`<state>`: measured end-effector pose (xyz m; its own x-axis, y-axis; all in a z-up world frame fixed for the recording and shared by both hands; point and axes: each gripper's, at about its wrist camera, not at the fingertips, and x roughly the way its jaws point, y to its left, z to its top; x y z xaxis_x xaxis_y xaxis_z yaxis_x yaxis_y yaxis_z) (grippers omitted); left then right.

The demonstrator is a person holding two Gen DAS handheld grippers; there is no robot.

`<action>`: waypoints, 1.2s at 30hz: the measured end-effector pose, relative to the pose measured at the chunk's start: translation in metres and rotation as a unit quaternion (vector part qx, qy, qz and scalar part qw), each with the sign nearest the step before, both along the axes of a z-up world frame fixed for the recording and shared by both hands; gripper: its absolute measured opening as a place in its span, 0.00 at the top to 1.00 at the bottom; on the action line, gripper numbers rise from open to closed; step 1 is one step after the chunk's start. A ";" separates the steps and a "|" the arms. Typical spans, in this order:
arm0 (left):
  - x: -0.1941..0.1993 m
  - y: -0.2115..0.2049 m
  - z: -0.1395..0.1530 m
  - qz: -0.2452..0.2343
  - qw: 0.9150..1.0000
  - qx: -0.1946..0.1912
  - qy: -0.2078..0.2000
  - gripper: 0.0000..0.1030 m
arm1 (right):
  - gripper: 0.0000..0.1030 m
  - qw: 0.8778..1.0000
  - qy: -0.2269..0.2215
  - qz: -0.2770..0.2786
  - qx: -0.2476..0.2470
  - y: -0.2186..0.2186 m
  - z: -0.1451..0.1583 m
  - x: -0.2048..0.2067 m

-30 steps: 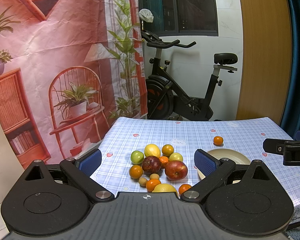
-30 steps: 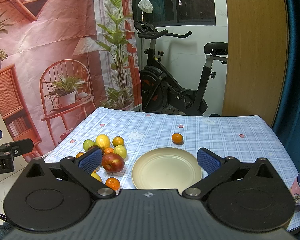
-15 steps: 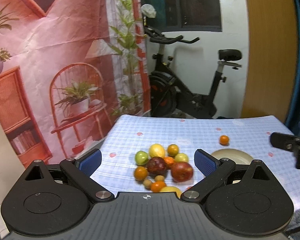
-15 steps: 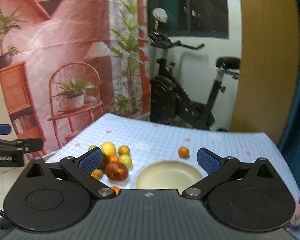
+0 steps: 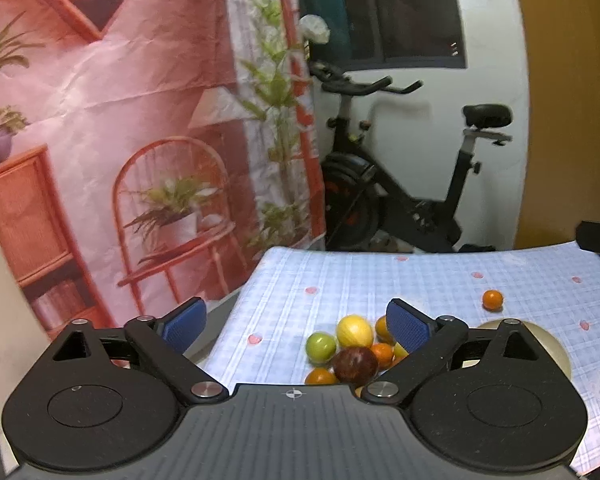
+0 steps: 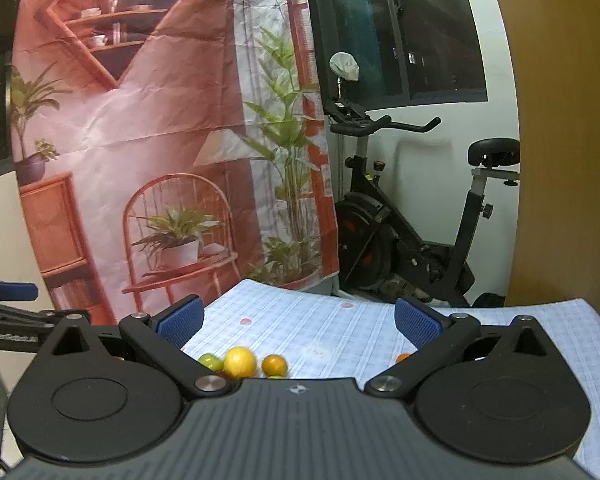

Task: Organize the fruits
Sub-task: 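Move the right tool toward the fruit cluster and lower it over the lemon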

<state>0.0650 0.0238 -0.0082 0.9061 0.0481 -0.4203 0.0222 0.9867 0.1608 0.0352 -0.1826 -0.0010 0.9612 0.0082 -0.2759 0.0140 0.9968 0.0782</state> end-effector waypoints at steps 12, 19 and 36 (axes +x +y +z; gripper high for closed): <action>0.041 0.011 -0.021 -0.042 0.997 -0.029 0.050 0.16 | 0.00 0.994 0.033 0.076 -0.067 0.005 -0.024 0.061; 0.055 0.024 -0.042 -0.057 0.997 -0.052 0.030 0.16 | 0.00 0.991 0.062 0.083 -0.080 0.027 -0.050 0.092; 0.072 0.045 -0.083 -0.056 0.994 -0.076 0.057 0.17 | 0.00 0.988 0.148 0.036 -0.022 0.028 -0.122 0.119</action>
